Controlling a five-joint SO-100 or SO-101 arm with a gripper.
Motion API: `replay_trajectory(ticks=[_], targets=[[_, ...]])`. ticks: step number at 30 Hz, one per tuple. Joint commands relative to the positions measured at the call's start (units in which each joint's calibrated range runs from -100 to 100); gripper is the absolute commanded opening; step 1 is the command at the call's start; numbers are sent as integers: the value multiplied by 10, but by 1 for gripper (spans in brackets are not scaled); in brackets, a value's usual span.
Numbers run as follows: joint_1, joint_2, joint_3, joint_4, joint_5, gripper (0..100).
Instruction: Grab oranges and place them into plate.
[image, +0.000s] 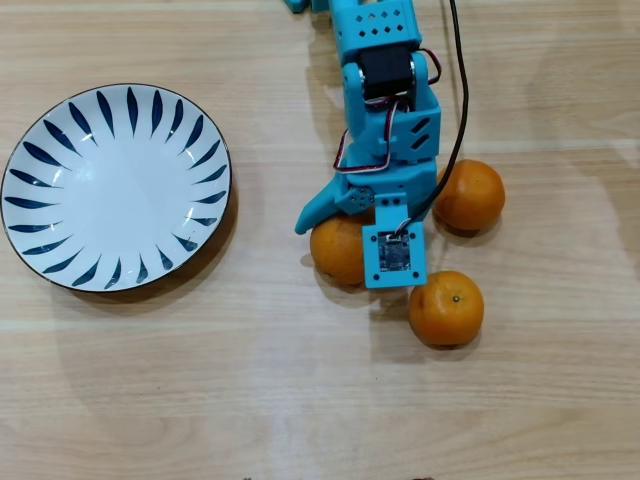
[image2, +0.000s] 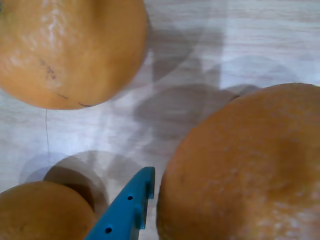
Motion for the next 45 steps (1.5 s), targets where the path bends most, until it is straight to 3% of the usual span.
replay_trajectory(ticks=[1, 4, 10, 20, 28, 38, 45], targets=[[14, -6, -19, -12, 3, 48], [14, -7, -19, -11, 9, 47], [14, -10, -19, -9, 9, 29], [16, -62, -19, -3, 12, 35], [71, -189, -11, -2, 55, 35], [225, -313, 26, -2, 161, 35], [327, -329, 89, -10, 204, 35]])
